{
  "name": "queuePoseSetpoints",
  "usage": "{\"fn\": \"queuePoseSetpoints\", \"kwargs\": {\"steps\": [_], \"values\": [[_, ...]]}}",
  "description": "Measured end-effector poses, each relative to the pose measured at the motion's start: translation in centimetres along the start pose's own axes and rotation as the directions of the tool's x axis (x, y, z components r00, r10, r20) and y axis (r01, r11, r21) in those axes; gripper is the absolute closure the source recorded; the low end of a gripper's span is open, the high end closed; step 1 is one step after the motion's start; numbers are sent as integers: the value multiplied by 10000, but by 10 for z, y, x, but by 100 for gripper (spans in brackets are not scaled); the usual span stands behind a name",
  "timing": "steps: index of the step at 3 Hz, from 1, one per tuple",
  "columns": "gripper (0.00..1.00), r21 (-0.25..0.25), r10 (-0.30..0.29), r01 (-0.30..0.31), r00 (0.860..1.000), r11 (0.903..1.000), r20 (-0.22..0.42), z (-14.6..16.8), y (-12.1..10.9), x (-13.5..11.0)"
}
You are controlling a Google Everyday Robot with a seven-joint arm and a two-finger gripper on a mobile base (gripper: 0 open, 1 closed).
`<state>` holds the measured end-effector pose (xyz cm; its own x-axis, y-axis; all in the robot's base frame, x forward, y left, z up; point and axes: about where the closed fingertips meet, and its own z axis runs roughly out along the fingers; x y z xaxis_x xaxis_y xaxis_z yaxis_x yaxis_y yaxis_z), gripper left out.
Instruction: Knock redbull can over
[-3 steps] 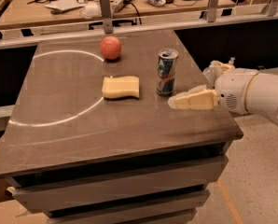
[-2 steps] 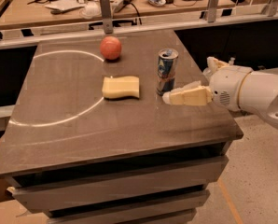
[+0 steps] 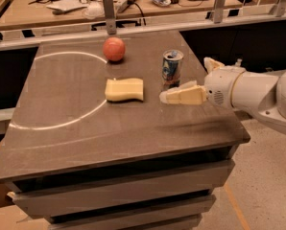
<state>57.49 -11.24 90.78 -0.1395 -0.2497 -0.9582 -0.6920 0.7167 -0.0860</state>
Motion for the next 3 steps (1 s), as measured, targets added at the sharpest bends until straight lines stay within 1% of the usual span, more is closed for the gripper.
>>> {"fn": "queuePoseSetpoints", "kwargs": {"steps": [1,2,3], "values": [[0,-92,-57,59,9997,9999,222,18,-3,-2],[16,-222,-24,31,9995,9997,321,33,-7,0],[40,-365,84,-66,9987,9993,502,46,-10,4]]}}
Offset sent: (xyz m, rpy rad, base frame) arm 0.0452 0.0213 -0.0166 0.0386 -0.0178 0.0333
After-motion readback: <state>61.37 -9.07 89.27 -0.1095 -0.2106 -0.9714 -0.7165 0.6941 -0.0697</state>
